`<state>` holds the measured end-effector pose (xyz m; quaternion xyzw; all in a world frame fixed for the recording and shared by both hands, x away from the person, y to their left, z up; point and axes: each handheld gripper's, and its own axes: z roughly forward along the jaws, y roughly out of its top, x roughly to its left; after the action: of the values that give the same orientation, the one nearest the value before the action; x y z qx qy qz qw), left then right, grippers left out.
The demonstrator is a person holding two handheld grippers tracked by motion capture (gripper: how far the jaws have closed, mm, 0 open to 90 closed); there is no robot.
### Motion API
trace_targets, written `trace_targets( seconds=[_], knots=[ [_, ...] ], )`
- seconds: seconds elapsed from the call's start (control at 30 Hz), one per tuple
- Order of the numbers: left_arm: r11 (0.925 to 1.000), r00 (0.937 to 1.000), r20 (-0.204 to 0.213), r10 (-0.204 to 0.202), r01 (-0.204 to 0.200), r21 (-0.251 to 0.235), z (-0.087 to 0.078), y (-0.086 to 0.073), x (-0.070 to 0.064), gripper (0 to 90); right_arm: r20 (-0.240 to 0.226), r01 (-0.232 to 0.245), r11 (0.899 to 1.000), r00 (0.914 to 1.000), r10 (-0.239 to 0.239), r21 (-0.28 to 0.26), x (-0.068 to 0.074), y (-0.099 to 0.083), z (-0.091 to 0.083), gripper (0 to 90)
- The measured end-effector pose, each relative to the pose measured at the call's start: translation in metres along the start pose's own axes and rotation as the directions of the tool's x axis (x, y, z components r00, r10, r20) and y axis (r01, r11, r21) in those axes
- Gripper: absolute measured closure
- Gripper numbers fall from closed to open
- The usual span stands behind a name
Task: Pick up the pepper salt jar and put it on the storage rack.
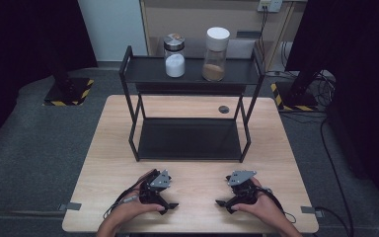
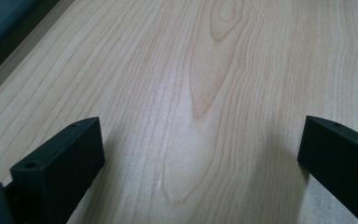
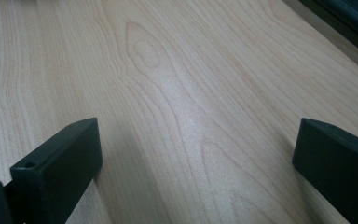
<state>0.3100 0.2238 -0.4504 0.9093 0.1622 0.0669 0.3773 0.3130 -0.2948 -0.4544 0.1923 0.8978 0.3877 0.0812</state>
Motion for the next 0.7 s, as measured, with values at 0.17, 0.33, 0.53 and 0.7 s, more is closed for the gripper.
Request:
trace_targets(
  seconds=[0.17, 0.33, 0.53, 0.7],
  knots=[
    [1.0, 1.0, -0.002, -0.002, 0.002, 0.0, 0.0001, 0.0, -0.0004, 0.0, 0.0, 0.0, 1.0, 1.0, 0.0, 0.0, 0.0001, 0.0, 0.0, 2.2],
    [1.0, 1.0, -0.001, -0.002, 0.002, 0.0, 0.0001, 0.0, -0.0004, 0.0, 0.003, -0.001, 1.0, 1.0, 0.001, 0.001, 0.0008, 0.0002, 0.0002, 2.0],
    [1.0, 1.0, -0.001, -0.002, 0.002, 0.0, 0.0001, 0.0001, -0.0003, 0.0, 0.005, -0.004, 1.0, 1.0, 0.004, 0.001, 0.0016, 0.0005, 0.0004, 1.7],
    [1.0, 1.0, -0.001, -0.002, 0.002, 0.0, 0.0001, 0.0, -0.0004, 0.0, 0.009, -0.006, 1.0, 0.9999, 0.006, 0.002, 0.0026, 0.0008, 0.0007, 1.4]
  ],
)
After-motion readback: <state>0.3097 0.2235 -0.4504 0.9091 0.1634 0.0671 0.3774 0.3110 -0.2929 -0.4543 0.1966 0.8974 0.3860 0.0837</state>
